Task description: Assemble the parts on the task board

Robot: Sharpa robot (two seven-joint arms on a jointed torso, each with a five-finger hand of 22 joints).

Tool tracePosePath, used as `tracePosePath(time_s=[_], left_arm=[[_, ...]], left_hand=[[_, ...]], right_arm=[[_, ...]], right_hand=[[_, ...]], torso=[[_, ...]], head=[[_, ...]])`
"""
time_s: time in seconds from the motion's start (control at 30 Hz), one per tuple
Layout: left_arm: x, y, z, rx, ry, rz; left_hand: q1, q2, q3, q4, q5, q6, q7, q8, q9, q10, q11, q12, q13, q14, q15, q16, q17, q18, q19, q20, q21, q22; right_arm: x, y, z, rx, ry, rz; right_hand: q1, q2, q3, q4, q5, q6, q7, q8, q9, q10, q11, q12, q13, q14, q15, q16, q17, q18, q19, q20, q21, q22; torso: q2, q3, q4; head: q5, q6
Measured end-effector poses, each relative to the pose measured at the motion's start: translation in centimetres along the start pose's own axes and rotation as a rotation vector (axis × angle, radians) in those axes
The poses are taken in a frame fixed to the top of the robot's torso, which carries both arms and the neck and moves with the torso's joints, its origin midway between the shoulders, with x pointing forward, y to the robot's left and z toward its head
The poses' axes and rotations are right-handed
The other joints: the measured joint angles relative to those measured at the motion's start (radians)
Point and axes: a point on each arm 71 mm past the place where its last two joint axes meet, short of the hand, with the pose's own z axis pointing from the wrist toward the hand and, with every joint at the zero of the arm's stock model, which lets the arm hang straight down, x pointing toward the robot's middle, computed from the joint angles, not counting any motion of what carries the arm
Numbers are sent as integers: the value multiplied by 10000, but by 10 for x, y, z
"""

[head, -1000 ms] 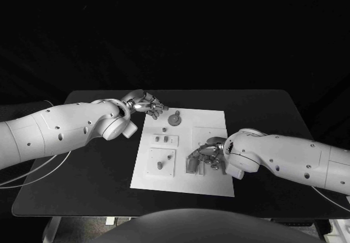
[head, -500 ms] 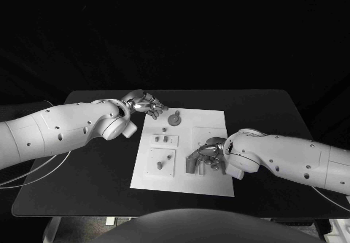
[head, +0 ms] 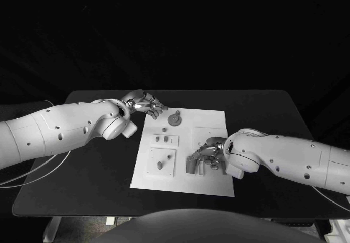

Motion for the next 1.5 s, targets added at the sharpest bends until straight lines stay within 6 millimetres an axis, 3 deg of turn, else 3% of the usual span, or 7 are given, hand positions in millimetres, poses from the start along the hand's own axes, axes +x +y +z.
tracePosePath(time_s=[0.83,0.93,1.0,1.07,1.23,1.37,1.5], left_arm=[[-1,1,-1,-94,16,22],[-2,2,-1,-112,18,26],[-2,2,-1,-123,19,28],[-2,2,-1,-135,19,31],[-2,2,-1,-149,27,35],[-2,2,-1,-158,35,38],[-2,2,-1,-169,35,40]], left_hand=[[0,0,0,0,0,0,0,0,-8,0,0,-8,7,-24,24,-38,14,48,0,0,-40,7],[0,0,0,0,0,0,0,0,-7,0,0,-42,6,-40,39,-38,14,50,0,0,-40,16],[0,0,0,0,0,0,0,0,-7,0,0,-42,6,-40,39,-38,14,49,0,0,-40,16],[0,0,0,0,0,0,0,0,-7,0,0,-42,6,-40,39,-38,14,49,0,0,-40,15],[0,0,0,0,0,0,0,0,-7,0,0,-42,5,-40,39,-38,13,47,0,0,-40,15],[0,0,0,0,0,0,0,0,-16,0,0,-42,5,-40,39,-38,13,43,0,0,-40,14],[0,0,0,0,0,0,0,0,-16,0,0,-42,4,-40,39,-38,12,2,0,0,-40,14]], right_arm=[[-1,-2,-2,-548,-101,68],[-1,-3,-4,-688,-41,71],[-1,-4,-4,-734,-36,81],[-2,-7,-5,-704,-70,93],[-1,-8,-5,-737,-144,43],[-3,-7,-5,-756,-302,-14],[-4,-8,-5,-755,-490,-77]], right_hand=[[-453,528,1203,230,12,99,-44,51,92,10,-5,101,-58,-5,15,1,40,1,22,89,104,-2],[-198,783,1269,245,12,149,-58,87,96,32,6,101,-58,13,11,1,49,2,23,90,143,-2],[314,1476,1358,256,91,170,-43,35,62,62,-22,101,-70,44,2,1,49,8,24,91,159,-3],[254,1165,1284,182,50,173,-42,35,61,63,-23,101,-77,45,1,1,49,12,24,91,159,-3],[-27,-385,1251,588,38,151,0,-19,45,65,-23,101,-116,45,2,1,47,20,24,91,159,-3],[-98,-839,1212,872,-989,125,20,-19,46,98,10,101,-124,45,3,1,42,31,46,69,159,-3],[-266,-1109,1166,1093,-1202,87,22,-19,46,99,10,101,-133,44,5,1,42,36,81,65,159,-3]], torso=[[-1,3,-6],[-2,4,-6],[-2,5,-6],[-2,7,-6],[-2,7,-12],[-2,7,-11],[-1,7,-7]], head=[[29,0],[35,0],[44,0],[49,0],[51,0],[45,0],[43,0]])
